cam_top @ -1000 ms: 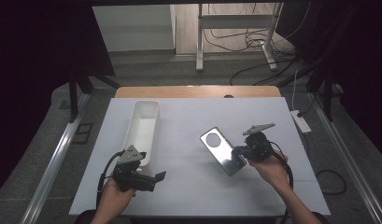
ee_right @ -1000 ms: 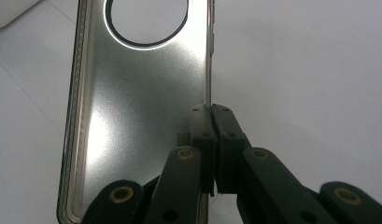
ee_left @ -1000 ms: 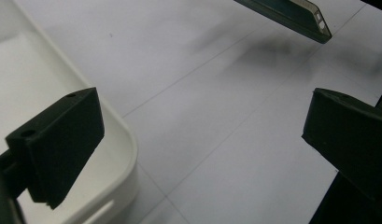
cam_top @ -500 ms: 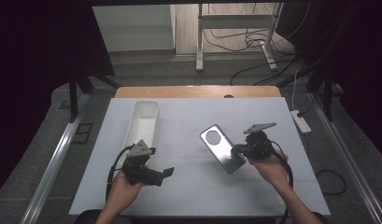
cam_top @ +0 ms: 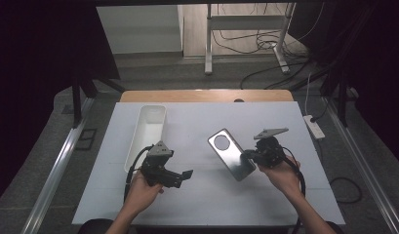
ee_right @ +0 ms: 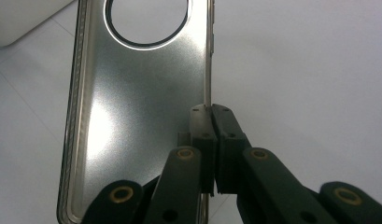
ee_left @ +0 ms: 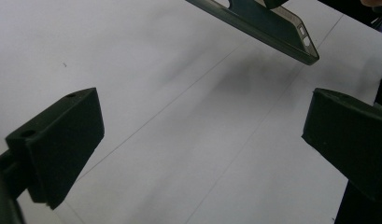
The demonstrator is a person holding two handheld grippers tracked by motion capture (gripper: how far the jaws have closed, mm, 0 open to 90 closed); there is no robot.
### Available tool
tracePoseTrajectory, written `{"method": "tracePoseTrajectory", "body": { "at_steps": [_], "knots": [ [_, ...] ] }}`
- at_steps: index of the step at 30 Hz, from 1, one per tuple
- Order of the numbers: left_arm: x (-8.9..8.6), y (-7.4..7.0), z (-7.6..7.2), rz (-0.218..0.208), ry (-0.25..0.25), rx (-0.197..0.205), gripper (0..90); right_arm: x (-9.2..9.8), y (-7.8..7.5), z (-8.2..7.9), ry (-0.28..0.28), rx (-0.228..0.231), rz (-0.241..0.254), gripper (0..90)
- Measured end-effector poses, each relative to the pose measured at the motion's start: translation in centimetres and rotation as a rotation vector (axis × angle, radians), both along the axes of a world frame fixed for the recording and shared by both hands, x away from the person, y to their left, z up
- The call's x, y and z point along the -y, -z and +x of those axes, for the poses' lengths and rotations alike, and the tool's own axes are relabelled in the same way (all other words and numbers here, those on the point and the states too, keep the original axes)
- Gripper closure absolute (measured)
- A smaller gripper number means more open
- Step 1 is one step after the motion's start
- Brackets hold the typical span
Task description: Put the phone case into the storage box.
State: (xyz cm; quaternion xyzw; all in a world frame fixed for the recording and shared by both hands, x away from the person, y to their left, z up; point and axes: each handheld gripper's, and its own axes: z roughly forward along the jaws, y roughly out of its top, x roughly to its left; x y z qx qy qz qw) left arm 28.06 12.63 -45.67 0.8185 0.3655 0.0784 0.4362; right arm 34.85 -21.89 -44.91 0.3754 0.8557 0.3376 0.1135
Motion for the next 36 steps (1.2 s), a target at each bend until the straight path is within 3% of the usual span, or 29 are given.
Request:
{"method": "tracePoseTrajectory", "body": {
  "at_steps": [23,31,36],
  "knots": [
    [3.0,0.3,3.1,-0.018,0.029,-0.042,0.0,-0.8,-0.3,-0.2,-0.009,0.023,0.021,88.2],
    [4.1,1.0,3.7,-0.028,0.030,-0.080,0.0,-1.3,-0.3,-0.4,-0.017,0.034,0.022,88.2],
    [4.7,1.5,3.6,-0.014,0.030,-0.109,0.0,-1.7,-0.2,-0.6,-0.022,0.030,0.017,88.2]
  ]
}}
